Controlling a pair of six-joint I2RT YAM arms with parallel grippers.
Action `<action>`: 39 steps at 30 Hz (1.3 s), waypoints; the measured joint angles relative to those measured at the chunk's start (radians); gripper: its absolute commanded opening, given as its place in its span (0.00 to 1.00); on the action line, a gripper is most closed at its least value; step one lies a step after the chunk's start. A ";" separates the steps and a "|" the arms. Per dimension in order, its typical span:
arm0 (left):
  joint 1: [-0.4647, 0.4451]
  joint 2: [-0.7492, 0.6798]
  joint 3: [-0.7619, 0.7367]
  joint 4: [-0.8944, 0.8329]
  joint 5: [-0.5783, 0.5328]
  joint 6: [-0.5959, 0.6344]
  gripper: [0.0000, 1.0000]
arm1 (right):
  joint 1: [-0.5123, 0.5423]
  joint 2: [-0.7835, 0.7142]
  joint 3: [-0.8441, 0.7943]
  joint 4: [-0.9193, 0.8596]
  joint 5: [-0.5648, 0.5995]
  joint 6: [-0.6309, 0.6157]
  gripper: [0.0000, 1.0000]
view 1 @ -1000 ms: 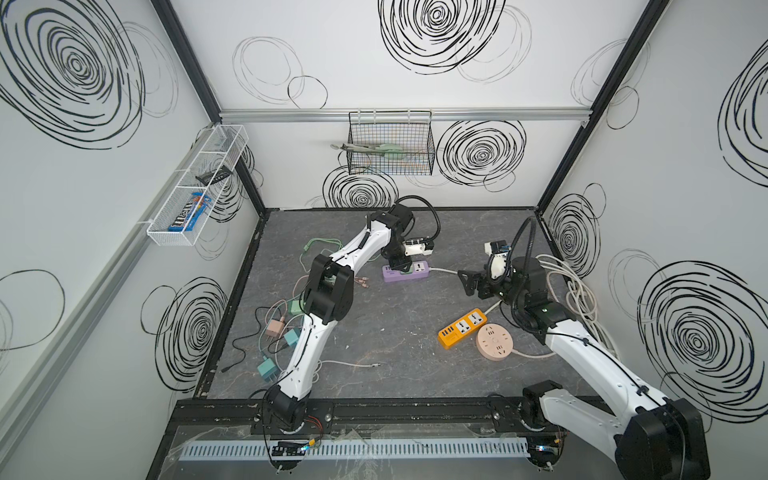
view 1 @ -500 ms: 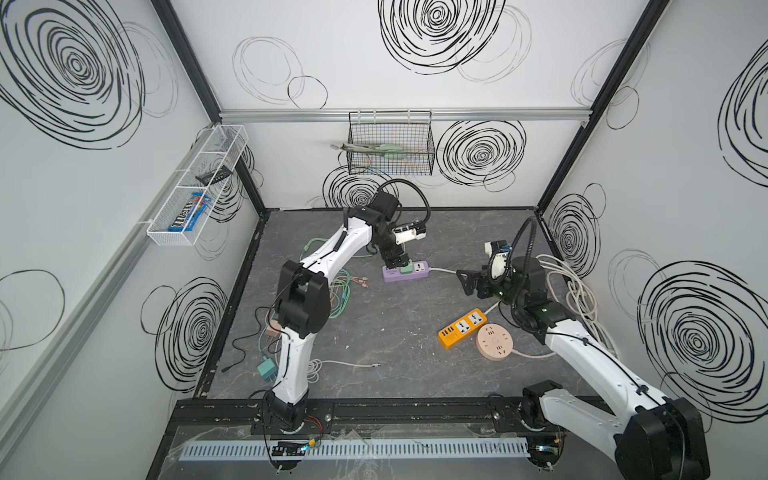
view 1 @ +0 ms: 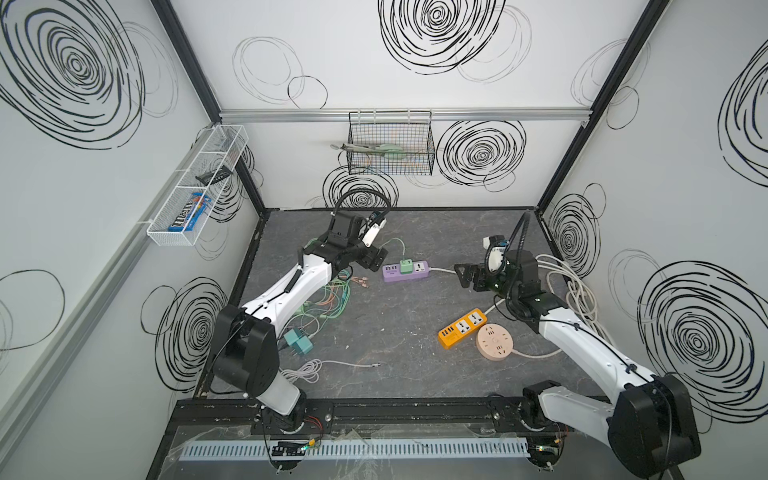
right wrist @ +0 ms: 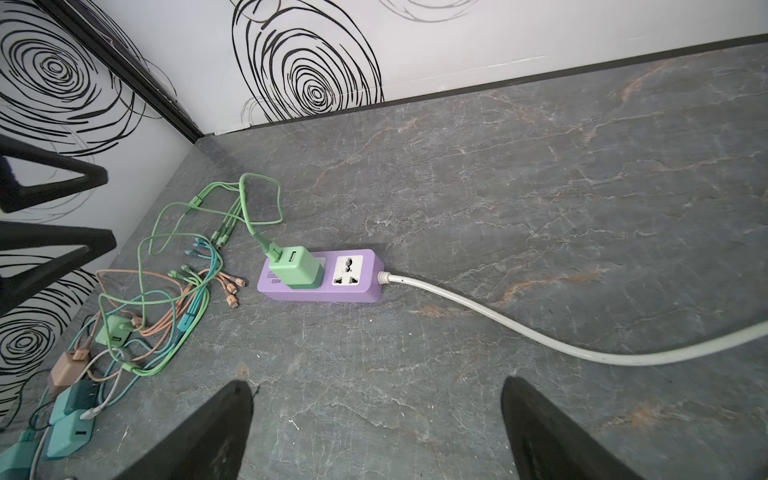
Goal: Insert the plug
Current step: 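Open the left gripper and lift it away from the plugged charger, then lower the left gripper onto the teal charger in the cable pile and grasp it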
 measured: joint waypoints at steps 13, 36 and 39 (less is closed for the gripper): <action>0.106 -0.270 -0.402 -0.100 -0.386 -0.686 1.00 | 0.000 0.072 0.006 0.074 -0.025 0.017 0.97; 0.237 -0.360 -0.640 -0.222 -0.306 -0.946 0.83 | 0.000 0.082 0.002 0.100 -0.044 0.033 0.97; 0.138 -0.367 -0.659 -0.246 -0.309 -0.965 0.83 | 0.000 0.083 0.001 0.103 -0.044 0.034 0.97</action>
